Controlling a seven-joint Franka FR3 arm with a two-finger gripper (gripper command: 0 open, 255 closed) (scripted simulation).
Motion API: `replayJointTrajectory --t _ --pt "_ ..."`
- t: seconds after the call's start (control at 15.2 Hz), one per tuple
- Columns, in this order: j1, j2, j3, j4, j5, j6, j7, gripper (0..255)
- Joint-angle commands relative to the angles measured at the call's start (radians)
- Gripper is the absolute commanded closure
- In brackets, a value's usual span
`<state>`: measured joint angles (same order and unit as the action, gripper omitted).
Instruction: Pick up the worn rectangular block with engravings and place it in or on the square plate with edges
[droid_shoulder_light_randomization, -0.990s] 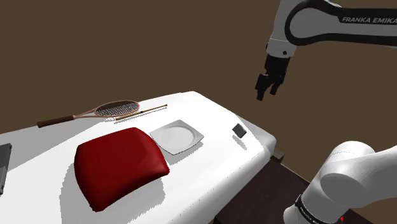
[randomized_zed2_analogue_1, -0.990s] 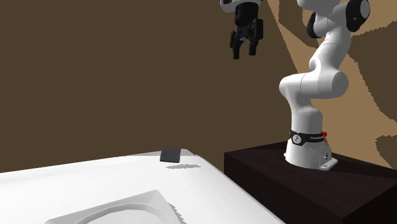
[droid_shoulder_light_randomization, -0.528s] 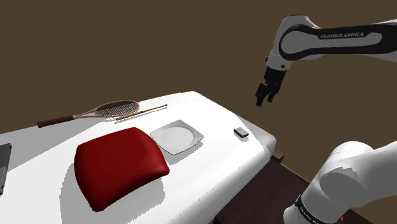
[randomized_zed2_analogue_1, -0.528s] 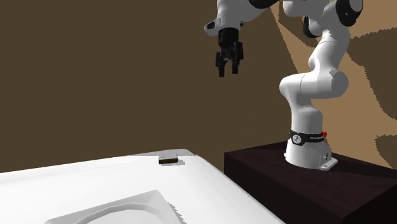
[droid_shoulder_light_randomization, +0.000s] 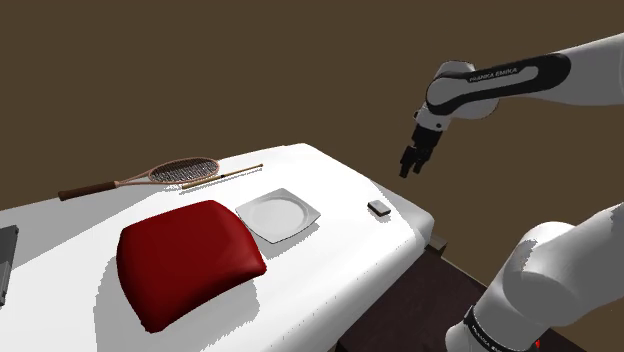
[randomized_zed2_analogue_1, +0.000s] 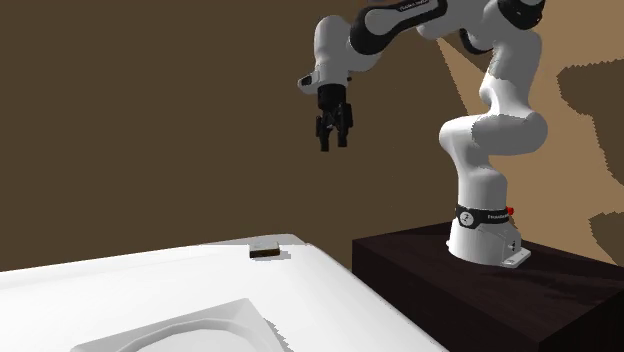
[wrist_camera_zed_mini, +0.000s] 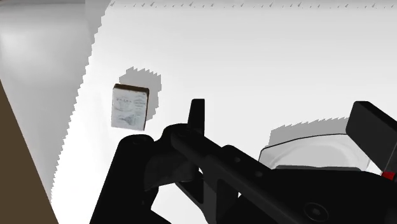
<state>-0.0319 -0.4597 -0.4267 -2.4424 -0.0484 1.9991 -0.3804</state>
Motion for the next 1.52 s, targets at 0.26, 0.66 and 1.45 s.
replayJointTrajectory --t 0.26,0.66,1.45 --pt "0.047 0.229 -0.157 0.052 0.146 0.127 -0.242 0" --pt "0.060 0.540 -0.249 0.180 0.437 0.159 -0.559 0" --pt "-0.172 1.055 -0.107 0.527 0.813 0.047 -0.909 0"
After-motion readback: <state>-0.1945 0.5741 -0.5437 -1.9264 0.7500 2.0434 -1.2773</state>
